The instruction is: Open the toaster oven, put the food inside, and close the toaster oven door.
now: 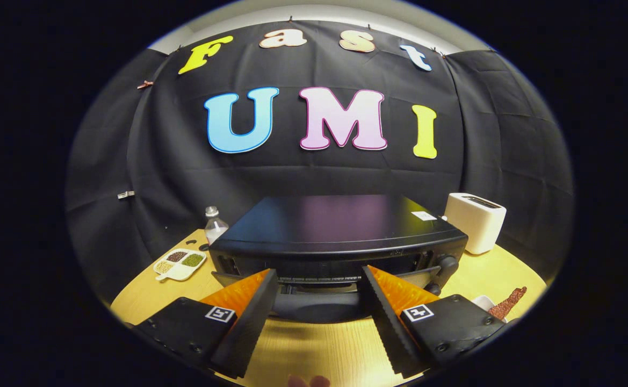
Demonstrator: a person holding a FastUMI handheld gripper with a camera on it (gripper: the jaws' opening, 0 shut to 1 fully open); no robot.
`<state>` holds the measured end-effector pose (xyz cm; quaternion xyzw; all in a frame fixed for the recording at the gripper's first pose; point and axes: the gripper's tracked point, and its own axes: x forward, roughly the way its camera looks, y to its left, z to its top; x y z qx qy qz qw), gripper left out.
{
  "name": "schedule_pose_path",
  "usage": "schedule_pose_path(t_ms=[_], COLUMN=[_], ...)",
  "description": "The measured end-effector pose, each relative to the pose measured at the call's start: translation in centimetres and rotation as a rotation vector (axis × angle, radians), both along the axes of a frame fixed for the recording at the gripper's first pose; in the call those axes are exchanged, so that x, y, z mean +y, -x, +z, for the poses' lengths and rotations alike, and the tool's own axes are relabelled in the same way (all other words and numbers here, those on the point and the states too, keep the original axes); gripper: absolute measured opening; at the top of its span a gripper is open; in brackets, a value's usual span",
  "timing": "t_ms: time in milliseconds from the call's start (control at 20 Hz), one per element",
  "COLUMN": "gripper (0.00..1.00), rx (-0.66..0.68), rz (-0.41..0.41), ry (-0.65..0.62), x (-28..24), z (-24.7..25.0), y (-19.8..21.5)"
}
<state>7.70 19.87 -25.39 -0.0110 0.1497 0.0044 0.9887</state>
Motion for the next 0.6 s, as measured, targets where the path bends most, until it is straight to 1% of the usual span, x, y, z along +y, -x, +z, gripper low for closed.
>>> schedule_pose_path(t_ms=[350, 600], gripper=[0.97, 0.97], rx=[0.034, 0.051], rz=[0.001, 0.010], ry=[-0.021, -0.038], x=[0.0, 0.0], z=[-0.8, -1.3], y=[2.9, 4.2])
